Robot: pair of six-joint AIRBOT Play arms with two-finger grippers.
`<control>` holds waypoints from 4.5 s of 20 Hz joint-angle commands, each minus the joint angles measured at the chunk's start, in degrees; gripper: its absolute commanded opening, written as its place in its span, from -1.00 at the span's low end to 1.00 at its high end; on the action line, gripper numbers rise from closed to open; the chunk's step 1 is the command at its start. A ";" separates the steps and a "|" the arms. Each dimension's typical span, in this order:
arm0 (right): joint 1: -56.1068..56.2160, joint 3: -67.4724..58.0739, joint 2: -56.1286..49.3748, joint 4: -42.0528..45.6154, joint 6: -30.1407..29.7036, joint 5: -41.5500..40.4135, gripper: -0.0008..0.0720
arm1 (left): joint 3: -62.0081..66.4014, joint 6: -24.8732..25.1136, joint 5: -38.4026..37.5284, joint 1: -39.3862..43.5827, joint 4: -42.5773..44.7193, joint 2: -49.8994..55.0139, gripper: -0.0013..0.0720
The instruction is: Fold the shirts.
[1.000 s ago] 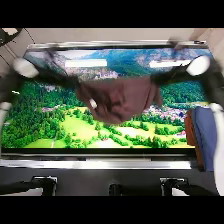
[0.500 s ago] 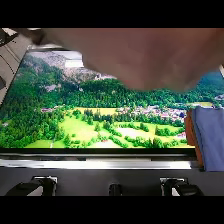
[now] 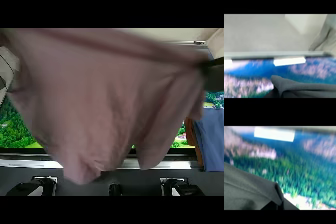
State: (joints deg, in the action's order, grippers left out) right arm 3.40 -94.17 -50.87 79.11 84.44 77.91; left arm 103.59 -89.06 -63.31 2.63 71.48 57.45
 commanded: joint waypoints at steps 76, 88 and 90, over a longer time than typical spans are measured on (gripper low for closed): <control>-24.26 -17.22 10.47 -3.82 -0.42 -21.70 -0.85 | 12.94 6.45 11.80 -10.88 -14.49 -11.85 -0.90; -23.58 -15.82 -12.85 -5.51 2.32 13.20 -0.85 | 10.45 3.80 -11.61 -10.69 -8.48 7.17 -0.90; -17.88 -10.95 -21.88 -0.90 2.82 15.61 -0.85 | 2.34 5.42 -11.78 -9.57 -8.17 12.90 -0.90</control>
State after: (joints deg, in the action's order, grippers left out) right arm -18.52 -108.77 -62.24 75.11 86.56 84.03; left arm 112.09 -84.93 -69.38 -7.73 61.67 62.96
